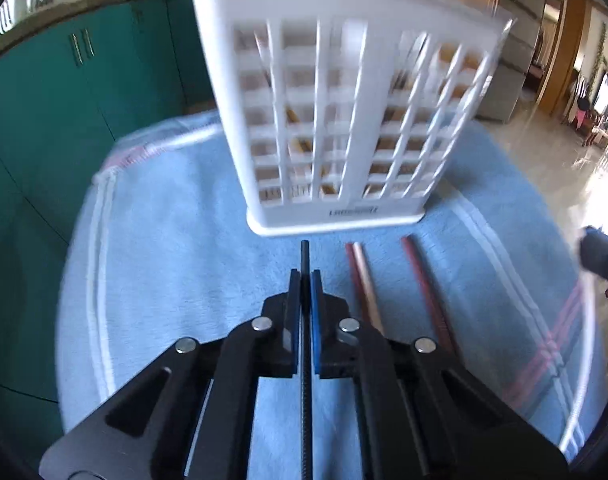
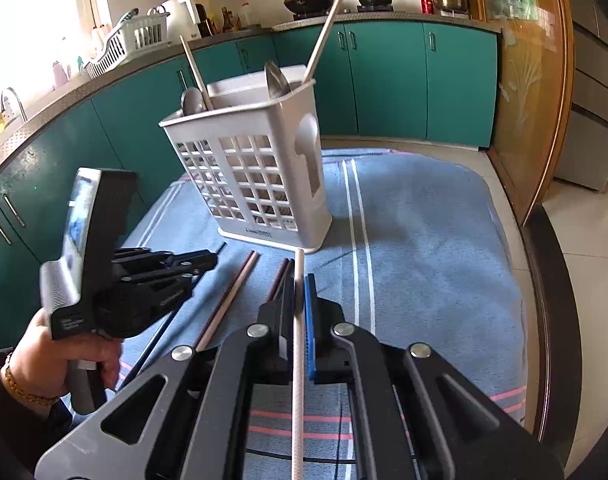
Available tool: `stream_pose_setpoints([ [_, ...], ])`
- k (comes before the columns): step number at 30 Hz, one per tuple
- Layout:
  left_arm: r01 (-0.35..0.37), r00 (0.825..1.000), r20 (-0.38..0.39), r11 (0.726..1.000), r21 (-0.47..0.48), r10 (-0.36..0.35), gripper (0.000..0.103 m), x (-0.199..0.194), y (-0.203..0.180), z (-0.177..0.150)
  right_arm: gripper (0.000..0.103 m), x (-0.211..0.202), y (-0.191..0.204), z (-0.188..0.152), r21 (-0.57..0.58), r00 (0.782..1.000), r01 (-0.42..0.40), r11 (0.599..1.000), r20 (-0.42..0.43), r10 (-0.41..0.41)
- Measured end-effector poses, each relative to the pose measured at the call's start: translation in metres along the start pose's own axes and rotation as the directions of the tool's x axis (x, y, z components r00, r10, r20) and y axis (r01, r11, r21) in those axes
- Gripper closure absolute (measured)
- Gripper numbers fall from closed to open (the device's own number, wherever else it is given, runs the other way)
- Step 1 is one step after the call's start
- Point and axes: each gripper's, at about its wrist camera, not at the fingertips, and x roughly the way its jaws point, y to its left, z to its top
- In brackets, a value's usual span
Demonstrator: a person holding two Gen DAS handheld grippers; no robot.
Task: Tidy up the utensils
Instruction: 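Drop the light chopstick into the caddy with the right tool while the left tool holds its chopstick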
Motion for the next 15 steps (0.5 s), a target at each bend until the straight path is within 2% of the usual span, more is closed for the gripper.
stream_pose_setpoints([
  [3, 0.028, 0.997, 0.078, 0.999, -0.021, -0.026, 0.099, -0.044, 0.007, 0.001, 0.098, -0.010, 0.004, 0.002, 0.003, 1.000, -0.023, 1.000, 0.018, 0.023],
  [6, 0.043, 0.985, 0.166, 0.999, -0.020, -0.039, 0.099, -0.093, 0.012, 0.001, 0.098, -0.028, 0.010, 0.005, 0.003, 0.997, -0.048, 0.999, 0.054, 0.048],
  [9, 0.074, 0.964, 0.256, 0.997, -0.003, -0.071, 0.099, -0.143, 0.013, 0.005, 0.098, -0.051, 0.019, 0.008, -0.004, 0.993, -0.071, 0.997, 0.098, 0.071],
  [15, 0.089, 0.931, 0.351, 0.995, 0.043, -0.098, 0.099, -0.200, 0.009, 0.004, 0.098, -0.099, 0.034, 0.012, -0.014, 0.976, -0.110, 0.994, 0.188, 0.110],
])
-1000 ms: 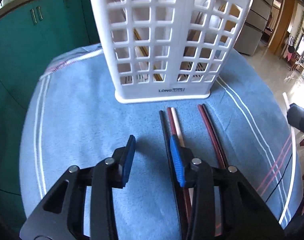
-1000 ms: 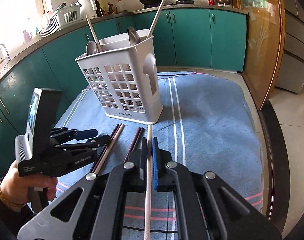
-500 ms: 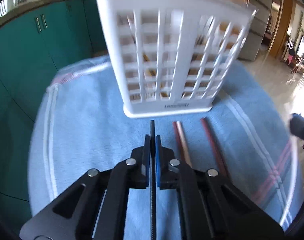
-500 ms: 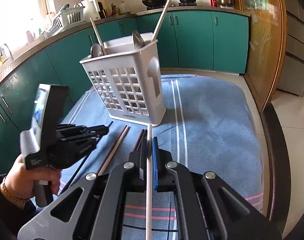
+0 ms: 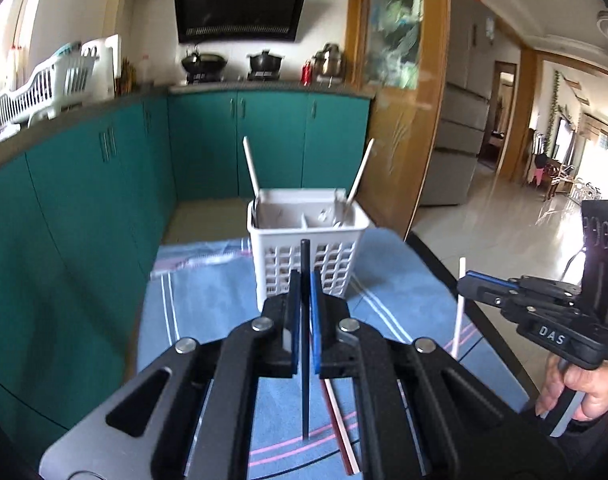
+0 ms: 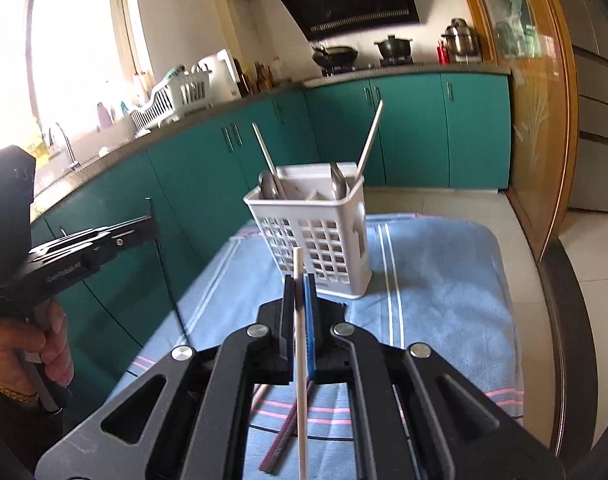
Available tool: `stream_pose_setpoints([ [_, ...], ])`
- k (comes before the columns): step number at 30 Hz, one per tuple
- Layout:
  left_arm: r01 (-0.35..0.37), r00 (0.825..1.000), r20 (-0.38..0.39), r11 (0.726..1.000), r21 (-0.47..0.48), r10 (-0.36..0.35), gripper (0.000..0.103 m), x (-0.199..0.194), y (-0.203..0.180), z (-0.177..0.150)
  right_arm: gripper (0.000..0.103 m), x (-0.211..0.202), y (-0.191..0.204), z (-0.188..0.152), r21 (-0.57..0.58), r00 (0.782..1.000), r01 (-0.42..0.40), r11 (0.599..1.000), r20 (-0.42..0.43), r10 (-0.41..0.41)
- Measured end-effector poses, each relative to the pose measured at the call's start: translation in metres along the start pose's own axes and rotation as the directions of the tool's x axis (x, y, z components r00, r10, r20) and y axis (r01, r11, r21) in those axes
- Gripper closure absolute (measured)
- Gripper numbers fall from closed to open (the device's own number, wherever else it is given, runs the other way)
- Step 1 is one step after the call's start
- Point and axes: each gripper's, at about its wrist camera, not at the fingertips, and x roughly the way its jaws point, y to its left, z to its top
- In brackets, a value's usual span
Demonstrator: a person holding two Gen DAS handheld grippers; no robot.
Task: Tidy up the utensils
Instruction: 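Drop the light chopstick into the caddy with the right tool while the left tool holds its chopstick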
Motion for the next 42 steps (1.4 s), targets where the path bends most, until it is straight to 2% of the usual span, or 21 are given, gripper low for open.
stream_pose_setpoints([
  [2, -0.014, 1.000, 0.022, 1.000, 0.019, 0.014, 0.099, -0.010, -0.005, 0.001, 0.098, -0.009, 0.002, 0.001, 0.015, 1.000, -0.004, 1.000, 0.016, 0.003],
  [8, 0.006, 0.999, 0.045, 1.000, 0.021, -0.007, 0.099, -0.034, -0.010, 0.003, 0.098, -0.027, 0.012, 0.011, 0.027, 0.999, 0.004, 1.000, 0.045, -0.005],
  [16, 0.022, 0.997, 0.077, 1.000, 0.003, -0.022, 0.099, -0.053, 0.000, 0.008, 0.098, -0.049, 0.041, 0.041, -0.036, 0.993, 0.032, 0.999, 0.110, -0.028],
  [30, 0.028, 0.999, 0.046, 1.000, 0.001, -0.028, 0.099, -0.046, 0.003, 0.006, 0.098, -0.036, 0.044, 0.040, -0.057, 0.997, 0.061, 0.996, 0.059, -0.058],
  [34, 0.035, 0.998, 0.056, 0.999, -0.009, -0.035, 0.099, -0.048, 0.006, 0.009, 0.098, -0.033, 0.048, 0.063, -0.072, 0.996, 0.057, 0.996, 0.069, -0.052],
  [42, 0.046, 0.998, 0.049, 0.999, -0.025, -0.045, 0.099, -0.044, 0.012, 0.006, 0.098, -0.033, 0.058, 0.160, -0.100, 0.982, 0.090, 0.991, 0.176, -0.071],
])
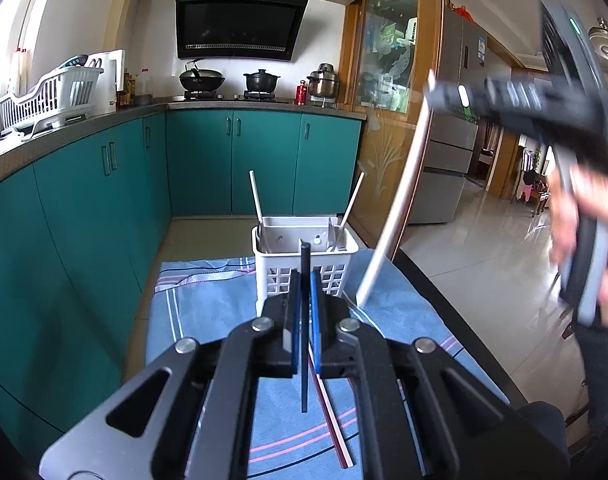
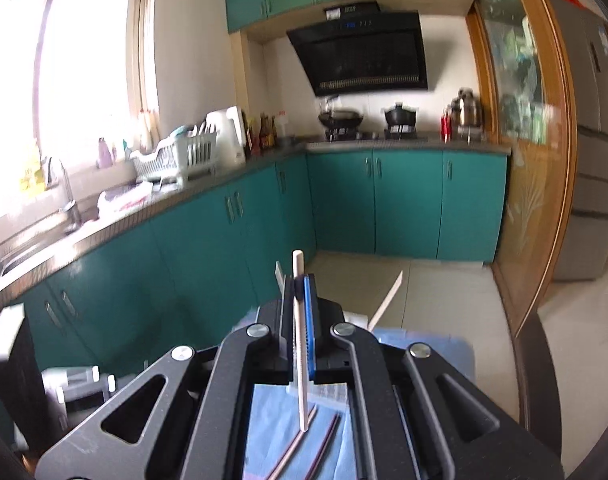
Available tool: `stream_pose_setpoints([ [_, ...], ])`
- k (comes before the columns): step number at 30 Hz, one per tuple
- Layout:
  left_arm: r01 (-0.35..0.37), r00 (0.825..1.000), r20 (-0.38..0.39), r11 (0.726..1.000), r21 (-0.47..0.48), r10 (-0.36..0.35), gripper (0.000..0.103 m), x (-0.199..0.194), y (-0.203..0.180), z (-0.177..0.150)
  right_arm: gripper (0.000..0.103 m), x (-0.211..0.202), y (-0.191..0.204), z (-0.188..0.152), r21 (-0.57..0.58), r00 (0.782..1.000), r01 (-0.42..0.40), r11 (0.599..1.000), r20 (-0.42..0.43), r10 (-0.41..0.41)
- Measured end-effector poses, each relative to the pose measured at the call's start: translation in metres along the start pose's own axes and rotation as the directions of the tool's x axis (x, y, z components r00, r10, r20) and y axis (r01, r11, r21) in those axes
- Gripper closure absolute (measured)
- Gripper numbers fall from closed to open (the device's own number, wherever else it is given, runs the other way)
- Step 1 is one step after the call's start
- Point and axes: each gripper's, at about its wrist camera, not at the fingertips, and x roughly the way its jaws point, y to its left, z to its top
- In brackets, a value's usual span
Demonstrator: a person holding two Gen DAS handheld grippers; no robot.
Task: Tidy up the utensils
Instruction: 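Drop the light chopstick into the caddy with the right tool while the left tool holds its chopstick, then carry the dark chopstick over the caddy and release it with the left tool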
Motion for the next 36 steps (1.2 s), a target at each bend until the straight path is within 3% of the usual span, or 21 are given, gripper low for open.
stream_pose_setpoints([
  [5, 0.003, 1.000, -0.003, 1.000, -0.017, -0.004, 0.099, 0.002, 0.006, 0.000, 0.098, 0.021, -0.003, 0.053, 0.005, 0.997, 0.040, 0.999, 0.063, -0.041],
  [9, 0.005, 1.000, -0.005, 1.000, -0.028, -0.005, 0.099, 0.003, 0.010, 0.000, 0.098, 0.051, -0.007, 0.064, 0.004, 0.995, 0.077, 0.997, 0.065, -0.077],
  [12, 0.007, 1.000, -0.010, 0.999, -0.032, -0.007, 0.099, 0.005, 0.011, -0.001, 0.098, 0.081, -0.012, 0.051, 0.007, 0.995, 0.103, 0.995, 0.016, -0.103],
  [20, 0.001, 1.000, -0.024, 0.999, -0.037, -0.002, 0.099, 0.011, 0.011, -0.003, 0.098, 0.146, -0.041, -0.033, 0.090, 0.982, 0.107, 0.990, -0.163, -0.091],
  [22, -0.002, 1.000, -0.027, 0.999, -0.041, 0.001, 0.099, 0.012, 0.012, -0.003, 0.090, 0.150, -0.045, -0.046, 0.105, 0.979, 0.095, 0.990, -0.191, -0.074],
  [24, -0.008, 1.000, -0.028, 0.999, -0.039, 0.007, 0.099, 0.013, 0.012, -0.003, 0.048, 0.144, -0.052, -0.060, 0.133, 0.979, 0.091, 0.987, -0.195, -0.064],
  [26, -0.016, 1.000, -0.027, 0.999, -0.037, 0.015, 0.099, 0.014, 0.012, -0.004, 0.032, 0.124, -0.058, -0.074, 0.153, 0.985, 0.102, 0.983, -0.152, -0.078],
  [30, -0.042, 0.999, -0.022, 0.999, -0.030, 0.042, 0.099, 0.016, 0.009, -0.005, 0.024, 0.059, -0.074, -0.119, 0.218, 0.997, 0.073, 0.973, -0.001, -0.075],
  [32, -0.056, 0.998, -0.018, 0.998, -0.025, 0.055, 0.099, 0.016, 0.007, -0.005, 0.019, 0.025, -0.085, -0.161, 0.264, 0.993, 0.075, 0.962, 0.073, -0.098],
  [34, -0.061, 0.998, -0.013, 0.998, -0.019, 0.061, 0.099, 0.015, 0.003, -0.004, 0.019, 0.007, -0.093, -0.193, 0.289, 0.990, 0.075, 0.954, 0.089, -0.105],
  [36, -0.064, 0.998, -0.010, 0.998, -0.014, 0.064, 0.099, 0.014, -0.001, 0.000, 0.019, 0.003, -0.104, -0.224, 0.339, 0.991, 0.111, 0.934, 0.033, -0.129],
])
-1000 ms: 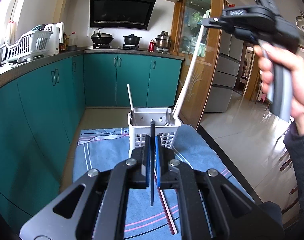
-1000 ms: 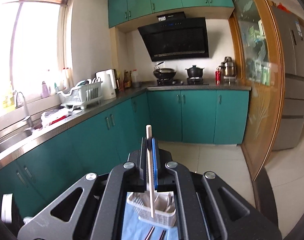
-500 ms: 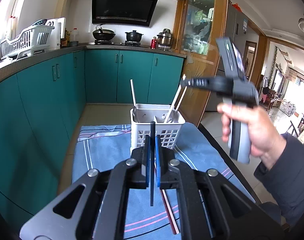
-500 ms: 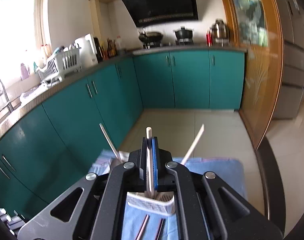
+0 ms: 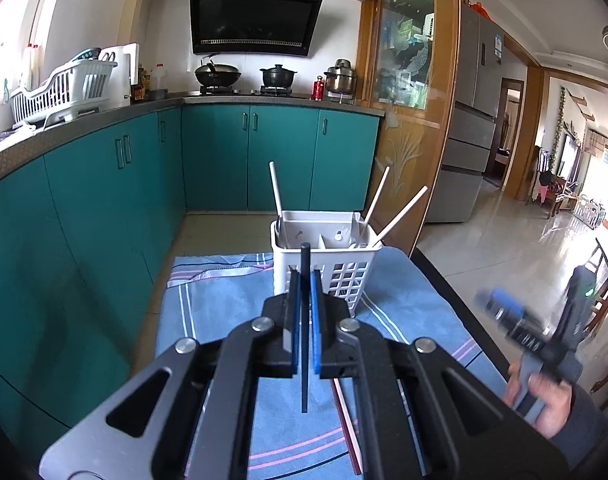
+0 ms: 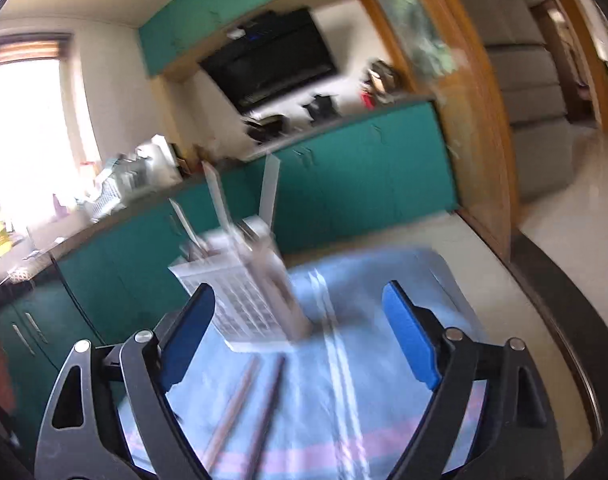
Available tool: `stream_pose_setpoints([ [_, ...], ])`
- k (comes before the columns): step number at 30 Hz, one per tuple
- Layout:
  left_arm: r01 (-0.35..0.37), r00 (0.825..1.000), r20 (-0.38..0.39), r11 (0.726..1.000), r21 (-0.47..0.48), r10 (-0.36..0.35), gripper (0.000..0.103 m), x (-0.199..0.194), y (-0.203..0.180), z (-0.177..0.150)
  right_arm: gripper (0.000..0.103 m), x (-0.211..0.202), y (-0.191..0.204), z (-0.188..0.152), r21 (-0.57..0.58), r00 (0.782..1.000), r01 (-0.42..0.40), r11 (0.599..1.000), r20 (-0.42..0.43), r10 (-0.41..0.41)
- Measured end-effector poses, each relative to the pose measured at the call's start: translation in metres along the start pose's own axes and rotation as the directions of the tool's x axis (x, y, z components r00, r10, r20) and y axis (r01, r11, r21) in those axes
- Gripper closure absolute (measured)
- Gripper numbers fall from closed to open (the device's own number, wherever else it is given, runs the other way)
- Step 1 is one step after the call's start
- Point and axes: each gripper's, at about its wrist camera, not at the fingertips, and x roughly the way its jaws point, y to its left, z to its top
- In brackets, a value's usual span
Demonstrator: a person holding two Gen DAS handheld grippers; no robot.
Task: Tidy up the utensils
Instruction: 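Carry the dark chopstick over the caddy and release it with the left tool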
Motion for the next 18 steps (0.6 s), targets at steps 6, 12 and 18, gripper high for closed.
stream_pose_setpoints([
  [6, -0.049, 0.998, 0.031, 0.999, 0.020, 0.048, 0.099, 0.002, -0.015, 0.047, 0.019, 0.020, -0.017, -0.006, 0.087, 0.993, -0.050, 0.995, -0.105, 0.059],
  [12, -0.075, 0.990, 0.121, 0.996, 0.042, 0.070, 0.099, -0.009, -0.034, 0.132, 0.019, 0.018, -0.036, 0.001, 0.147, 0.990, -0.065, 0.987, -0.112, 0.082],
  [18, -0.087, 0.980, 0.179, 0.996, 0.020, 0.082, 0.099, 0.018, -0.039, 0.188, 0.019, 0.017, -0.048, 0.006, 0.172, 0.988, -0.066, 0.983, -0.126, 0.088],
])
